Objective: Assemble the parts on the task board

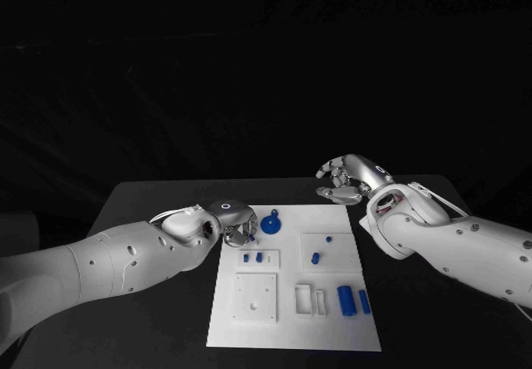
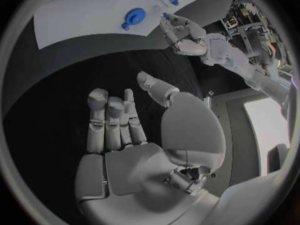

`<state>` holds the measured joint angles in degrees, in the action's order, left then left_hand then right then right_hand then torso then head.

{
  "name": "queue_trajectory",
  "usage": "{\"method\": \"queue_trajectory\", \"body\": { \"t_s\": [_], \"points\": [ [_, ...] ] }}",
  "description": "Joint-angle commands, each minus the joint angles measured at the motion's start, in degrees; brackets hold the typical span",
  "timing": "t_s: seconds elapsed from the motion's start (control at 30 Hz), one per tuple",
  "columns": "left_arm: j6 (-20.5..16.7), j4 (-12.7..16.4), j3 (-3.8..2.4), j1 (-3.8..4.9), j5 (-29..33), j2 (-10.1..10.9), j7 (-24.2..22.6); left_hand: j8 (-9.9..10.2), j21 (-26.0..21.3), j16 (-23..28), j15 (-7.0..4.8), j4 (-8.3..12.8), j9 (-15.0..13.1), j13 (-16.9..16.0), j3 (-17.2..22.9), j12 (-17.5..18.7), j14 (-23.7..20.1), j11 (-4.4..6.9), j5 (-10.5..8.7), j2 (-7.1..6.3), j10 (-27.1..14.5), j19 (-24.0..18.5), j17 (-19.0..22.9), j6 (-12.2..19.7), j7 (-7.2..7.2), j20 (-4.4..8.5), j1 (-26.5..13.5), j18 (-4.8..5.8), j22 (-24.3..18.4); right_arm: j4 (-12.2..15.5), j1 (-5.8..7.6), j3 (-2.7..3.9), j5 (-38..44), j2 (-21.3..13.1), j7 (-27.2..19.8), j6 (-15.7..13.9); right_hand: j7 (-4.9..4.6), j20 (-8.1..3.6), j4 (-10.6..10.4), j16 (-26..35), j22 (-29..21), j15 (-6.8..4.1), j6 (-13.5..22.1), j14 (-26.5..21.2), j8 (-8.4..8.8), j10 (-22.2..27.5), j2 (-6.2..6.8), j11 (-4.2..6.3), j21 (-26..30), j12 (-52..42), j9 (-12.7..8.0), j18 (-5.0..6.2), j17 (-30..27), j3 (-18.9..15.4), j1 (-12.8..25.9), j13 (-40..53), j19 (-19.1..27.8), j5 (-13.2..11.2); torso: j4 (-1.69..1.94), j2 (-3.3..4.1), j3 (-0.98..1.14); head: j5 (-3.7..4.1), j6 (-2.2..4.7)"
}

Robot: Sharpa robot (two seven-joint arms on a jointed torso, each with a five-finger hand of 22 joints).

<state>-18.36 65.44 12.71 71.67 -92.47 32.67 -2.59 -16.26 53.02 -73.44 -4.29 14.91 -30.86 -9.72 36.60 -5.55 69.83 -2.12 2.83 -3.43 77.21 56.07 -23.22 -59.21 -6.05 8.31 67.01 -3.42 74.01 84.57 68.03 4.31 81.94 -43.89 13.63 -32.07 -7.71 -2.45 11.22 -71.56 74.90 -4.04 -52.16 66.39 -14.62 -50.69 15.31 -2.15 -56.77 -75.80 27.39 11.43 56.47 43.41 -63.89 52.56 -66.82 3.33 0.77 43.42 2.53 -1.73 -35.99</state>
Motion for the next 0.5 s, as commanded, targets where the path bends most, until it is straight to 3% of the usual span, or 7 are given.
{"method": "queue_trajectory", "body": {
  "t_s": [0.03, 0.5],
  "points": [
    [0.60, -0.30, -0.01, -0.30, -0.49, -0.46, 0.09, -0.17, 0.18, 0.21, -0.11, -0.09, -0.05, 0.08, 0.33, -0.05, 0.26, 0.05, 0.20, 0.15, 0.36, 0.26, -0.07, -0.43, 0.03, 1.48, 0.19, -2.03, 0.10, 0.23, 0.02, 0.03, 0.20, 0.11, -0.53, -0.28, -0.83, -0.29, -0.47, 0.40, 0.68, 0.06, 0.49, -0.21, -0.17, 0.37, 0.58, -0.05, 0.33, 0.19, -0.06, 3.57, -0.10, 0.04, -0.18, -0.08, 0.13, 0.11, -0.05, 0.00, 0.01, -0.06, -0.04],
    [0.70, -1.59, -0.03, -1.05, -0.39, -1.30, -0.12, -0.14, 0.19, 0.27, -0.10, -0.16, 0.00, 0.10, 0.37, -0.01, 0.29, 0.05, 0.21, 0.14, 0.35, 0.31, -0.06, -0.40, 0.02, 1.49, 0.22, -2.03, 0.11, 0.50, 0.02, 0.04, 0.19, 0.16, -0.50, -0.23, -0.82, -0.26, -0.76, 0.44, 0.68, 0.05, 0.45, -0.22, -0.21, 0.36, 0.58, -0.04, 0.37, 0.20, -0.10, 3.57, -0.13, 0.09, -0.10, -0.13, 0.12, 0.14, 0.01, -0.02, -0.04, 0.17, -0.03]
  ]
}}
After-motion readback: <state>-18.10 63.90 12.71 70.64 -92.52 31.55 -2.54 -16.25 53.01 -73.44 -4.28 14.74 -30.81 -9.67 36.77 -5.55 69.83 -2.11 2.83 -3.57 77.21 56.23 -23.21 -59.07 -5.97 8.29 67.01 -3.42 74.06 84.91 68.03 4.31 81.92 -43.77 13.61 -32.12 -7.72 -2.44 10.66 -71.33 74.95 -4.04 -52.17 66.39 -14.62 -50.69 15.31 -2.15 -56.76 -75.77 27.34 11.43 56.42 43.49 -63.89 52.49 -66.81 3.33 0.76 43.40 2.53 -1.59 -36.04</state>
